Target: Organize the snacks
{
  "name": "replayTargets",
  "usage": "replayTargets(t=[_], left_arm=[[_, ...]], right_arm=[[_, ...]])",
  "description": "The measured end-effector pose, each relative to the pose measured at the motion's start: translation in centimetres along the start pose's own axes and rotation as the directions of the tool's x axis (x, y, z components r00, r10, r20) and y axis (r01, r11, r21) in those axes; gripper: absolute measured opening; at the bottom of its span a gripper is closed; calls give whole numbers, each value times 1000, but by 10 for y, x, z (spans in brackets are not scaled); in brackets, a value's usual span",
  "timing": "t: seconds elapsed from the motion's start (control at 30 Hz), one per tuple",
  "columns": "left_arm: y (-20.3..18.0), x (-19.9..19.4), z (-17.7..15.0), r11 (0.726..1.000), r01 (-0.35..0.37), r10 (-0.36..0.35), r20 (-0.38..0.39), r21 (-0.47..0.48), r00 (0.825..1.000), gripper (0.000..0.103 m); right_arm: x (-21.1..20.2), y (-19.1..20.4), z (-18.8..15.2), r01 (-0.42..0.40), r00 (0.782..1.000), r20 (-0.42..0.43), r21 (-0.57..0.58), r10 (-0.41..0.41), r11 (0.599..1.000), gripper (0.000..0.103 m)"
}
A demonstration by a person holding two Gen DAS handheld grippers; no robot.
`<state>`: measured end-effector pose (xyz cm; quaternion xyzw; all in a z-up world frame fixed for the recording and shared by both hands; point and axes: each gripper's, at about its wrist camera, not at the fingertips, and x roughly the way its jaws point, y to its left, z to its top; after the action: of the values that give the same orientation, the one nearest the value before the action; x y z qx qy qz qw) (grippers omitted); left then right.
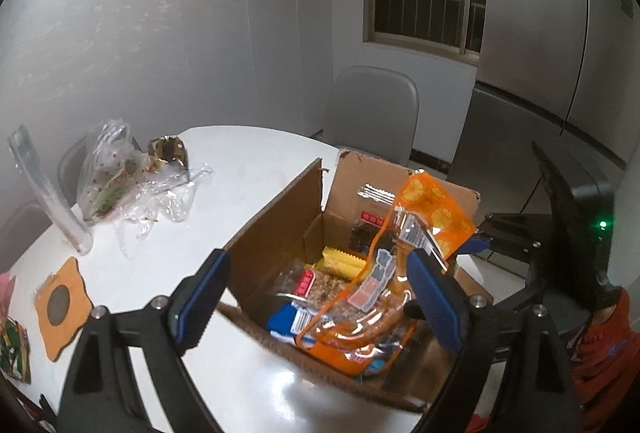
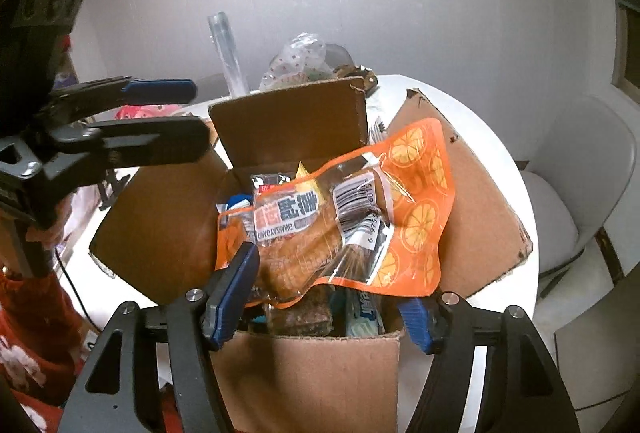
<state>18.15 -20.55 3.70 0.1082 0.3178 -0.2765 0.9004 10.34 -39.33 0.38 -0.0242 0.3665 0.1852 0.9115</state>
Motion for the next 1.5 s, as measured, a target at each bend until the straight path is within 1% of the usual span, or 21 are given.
replayTargets(t=[0.07,0.17,0.2,0.27,0.43,0.53,0.57,0.63,0.73,0.83,0.87,0.9,0.93,1.0,1.07,1.13,1.17,1.2,1.27,1.4,1.5], left_arm=[[3,-8,-6,1000,0,1,16,-8,1000,87],[7,-19,-14,1000,2,-1,48,-25,999,87],[8,-23,-16,999,4,-3,57,-32,998,89],[12,-33,-23,999,0,4,91,-50,996,96],[15,-56,-32,997,-23,35,156,-78,987,99],[15,-73,-38,994,-47,66,202,-100,977,102],[15,-79,-42,992,-56,79,220,-110,972,102],[16,-88,-47,989,-73,102,242,-126,965,102],[17,-102,-57,982,-110,151,280,-155,948,102],[20,-115,-68,967,-163,219,311,-196,925,102],[22,-120,-74,958,-186,250,320,-218,914,102],[24,-121,-77,953,-197,266,323,-231,908,102],[25,-124,-82,943,-215,293,327,-252,899,102],[29,-130,-94,913,-270,368,330,-306,869,102],[33,-133,-105,891,-299,411,324,-342,852,102],[36,-132,-113,882,-305,422,314,-358,851,102],[38,-129,-118,879,-304,423,305,-366,853,102],[39,-127,-120,878,-304,422,300,-369,855,102],[41,-121,-127,871,-310,430,285,-381,857,102],[41,-111,-134,865,-323,439,265,-384,859,102],[40,-103,-136,859,-343,451,247,-380,857,102]], right_arm=[[2,2,1,0,1000,-27,-10,0,1000,68],[1,6,0,9,998,-62,-29,-11,1000,69],[0,7,-1,10,998,-68,-32,-13,999,69],[-4,10,-4,18,997,-76,-39,-21,999,69],[-23,21,-11,42,997,-67,-55,-46,998,70],[-37,34,-14,76,996,-32,-79,-79,994,74],[-42,39,-14,81,996,-18,-88,-83,993,76],[-53,48,-13,77,997,9,-105,-77,992,76],[-63,66,-10,75,996,55,-136,-68,988,77],[-68,84,-6,62,994,101,-170,-45,983,78],[-70,92,-5,70,991,127,-186,-47,980,80],[-70,97,-4,81,988,148,-198,-52,977,81],[-71,103,-4,96,982,179,-212,-58,973,82],[-72,111,-3,111,971,233,-226,-57,968,86],[-72,116,-3,96,959,281,-225,-30,970,90],[-72,120,-5,79,942,334,-219,-1,972,96],[-71,121,-5,81,935,355,-216,1,973,100],[-70,122,-6,89,926,378,-211,-3,973,103],[-68,122,-7,104,911,413,-194,-15,975,103],[-62,121,-13,151,878,476,-169,-54,974,103],[-60,119,-18,183,866,492,-149,-88,972,103]])
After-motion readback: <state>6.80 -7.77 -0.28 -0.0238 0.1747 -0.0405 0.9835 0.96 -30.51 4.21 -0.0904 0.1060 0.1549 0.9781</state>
